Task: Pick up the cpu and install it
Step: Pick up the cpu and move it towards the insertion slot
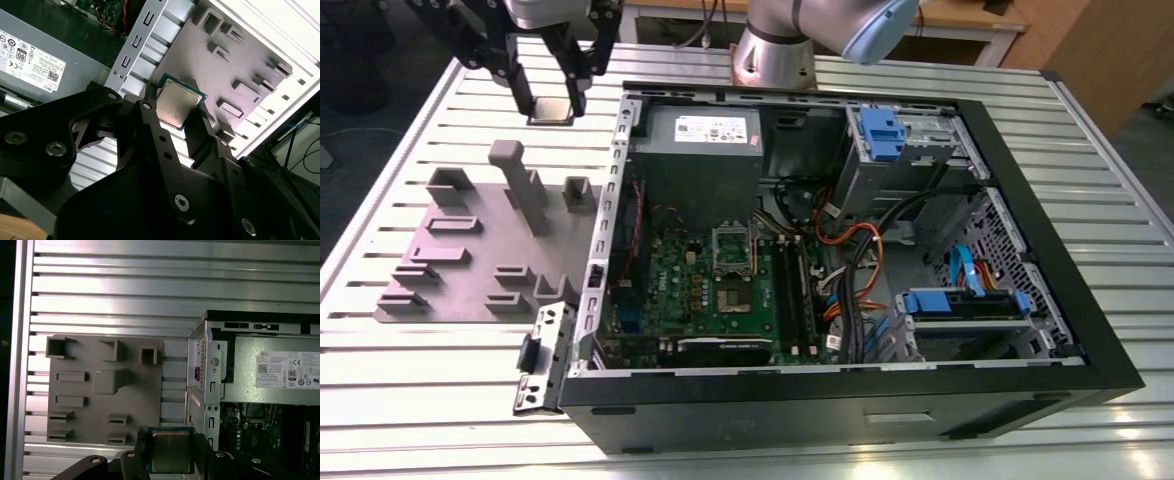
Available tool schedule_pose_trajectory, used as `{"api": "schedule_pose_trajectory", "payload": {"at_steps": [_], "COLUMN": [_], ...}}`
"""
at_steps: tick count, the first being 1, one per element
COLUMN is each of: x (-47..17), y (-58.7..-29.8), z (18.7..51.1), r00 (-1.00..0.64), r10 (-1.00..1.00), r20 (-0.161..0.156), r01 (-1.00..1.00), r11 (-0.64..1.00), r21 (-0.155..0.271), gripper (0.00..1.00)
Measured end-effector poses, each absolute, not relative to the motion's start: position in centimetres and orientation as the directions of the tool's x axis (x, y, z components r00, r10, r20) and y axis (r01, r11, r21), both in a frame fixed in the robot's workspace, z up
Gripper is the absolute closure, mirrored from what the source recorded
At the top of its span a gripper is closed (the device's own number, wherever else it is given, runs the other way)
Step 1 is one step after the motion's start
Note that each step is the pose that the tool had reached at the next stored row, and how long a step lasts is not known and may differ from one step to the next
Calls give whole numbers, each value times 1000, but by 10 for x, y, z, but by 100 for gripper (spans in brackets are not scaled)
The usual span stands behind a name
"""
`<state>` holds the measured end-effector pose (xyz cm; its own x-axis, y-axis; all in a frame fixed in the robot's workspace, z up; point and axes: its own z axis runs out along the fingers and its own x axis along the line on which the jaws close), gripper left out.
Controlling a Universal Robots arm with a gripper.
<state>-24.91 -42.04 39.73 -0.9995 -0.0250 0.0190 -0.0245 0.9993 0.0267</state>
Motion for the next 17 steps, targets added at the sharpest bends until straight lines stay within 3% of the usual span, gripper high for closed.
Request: {"api": "schedule_pose_trajectory", "payload": {"at_steps": [17], "x": [-240], "y": [-420], "z": [397], "r00": [-1000], "r10": [-25], "r20": [19], "r01": [-24], "r11": [999], "r21": [27], "gripper": [53]}}
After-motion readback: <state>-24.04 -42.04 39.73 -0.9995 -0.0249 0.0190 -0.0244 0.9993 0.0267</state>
